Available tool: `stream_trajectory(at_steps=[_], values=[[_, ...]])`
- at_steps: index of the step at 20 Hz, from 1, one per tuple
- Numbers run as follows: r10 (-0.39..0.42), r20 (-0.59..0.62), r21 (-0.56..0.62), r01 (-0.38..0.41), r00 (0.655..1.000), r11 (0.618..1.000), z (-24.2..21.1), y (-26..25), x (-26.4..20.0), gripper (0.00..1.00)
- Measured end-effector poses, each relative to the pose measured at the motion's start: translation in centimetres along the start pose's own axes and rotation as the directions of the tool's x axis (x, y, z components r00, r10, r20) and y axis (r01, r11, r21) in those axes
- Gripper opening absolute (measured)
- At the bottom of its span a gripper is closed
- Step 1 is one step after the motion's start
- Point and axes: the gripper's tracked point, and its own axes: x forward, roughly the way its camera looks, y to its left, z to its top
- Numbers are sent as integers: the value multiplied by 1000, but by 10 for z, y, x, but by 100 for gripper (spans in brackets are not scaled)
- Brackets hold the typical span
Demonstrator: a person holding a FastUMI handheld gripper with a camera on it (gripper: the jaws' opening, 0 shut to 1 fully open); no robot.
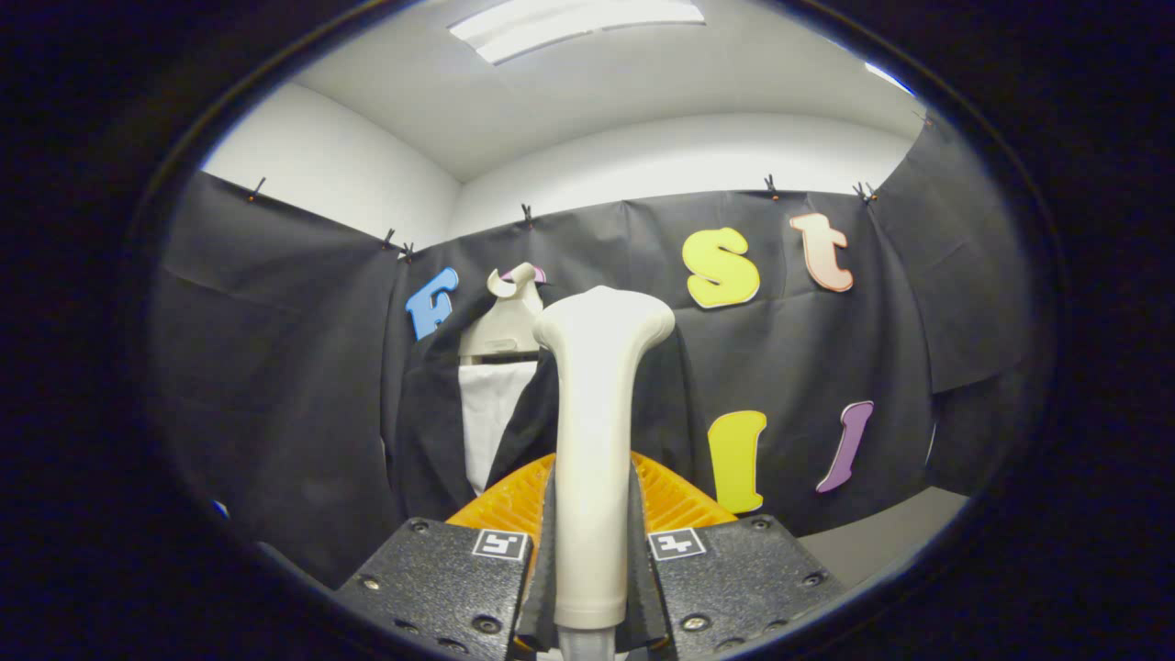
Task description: Iron the clothes twice with a garment steamer, once on the left side and once on the right side.
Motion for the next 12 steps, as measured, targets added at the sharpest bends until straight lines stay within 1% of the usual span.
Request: stream_trajectory(at_steps=[2,6,9,12], values=[[-8,-38,13,8,999,1000,-21,-1,-4,35],[-26,-120,-3,26,992,1000,-63,-4,-16,35],[-46,-167,-19,44,985,999,-90,-7,-26,35],[-45,-228,-23,41,973,999,-122,-6,-39,35]])
